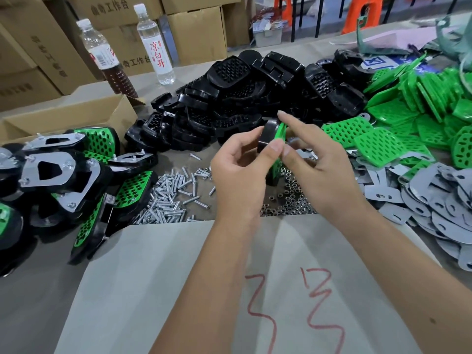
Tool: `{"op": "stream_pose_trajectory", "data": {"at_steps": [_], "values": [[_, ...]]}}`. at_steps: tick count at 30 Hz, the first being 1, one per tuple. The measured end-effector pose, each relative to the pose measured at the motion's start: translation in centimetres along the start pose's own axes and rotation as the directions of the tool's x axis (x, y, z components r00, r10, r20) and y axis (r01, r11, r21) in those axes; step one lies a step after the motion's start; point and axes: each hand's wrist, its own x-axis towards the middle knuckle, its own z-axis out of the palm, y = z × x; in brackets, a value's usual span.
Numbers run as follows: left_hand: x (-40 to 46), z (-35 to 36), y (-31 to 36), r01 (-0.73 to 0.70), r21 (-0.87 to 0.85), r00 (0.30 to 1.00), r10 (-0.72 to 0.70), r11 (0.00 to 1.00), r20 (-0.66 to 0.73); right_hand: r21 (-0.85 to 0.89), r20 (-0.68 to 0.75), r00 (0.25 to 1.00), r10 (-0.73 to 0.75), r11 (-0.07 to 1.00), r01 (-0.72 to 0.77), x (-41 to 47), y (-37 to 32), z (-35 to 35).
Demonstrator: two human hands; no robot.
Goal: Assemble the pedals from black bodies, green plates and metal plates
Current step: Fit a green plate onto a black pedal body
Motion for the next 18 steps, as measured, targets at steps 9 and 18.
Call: {"op": "stream_pose_trajectory", "data": {"at_steps": [9, 18], "values": [[0.8, -2.4, 2.3, 0.156, 0.089, 0.984, -0.163, 0.984, 0.075, 0.146, 0.029, 0.997, -0.071, 0.987, 0.066, -0.3, -0.4, -0.2], [1.3, -3.7, 3.0, 0.323, 0.04, 0.914, -0.323, 0.946, 0.247, 0.337, 0.153, 0.988, -0.02, 0.941, -0.033, 0.0, 0.1, -1.3]]}}
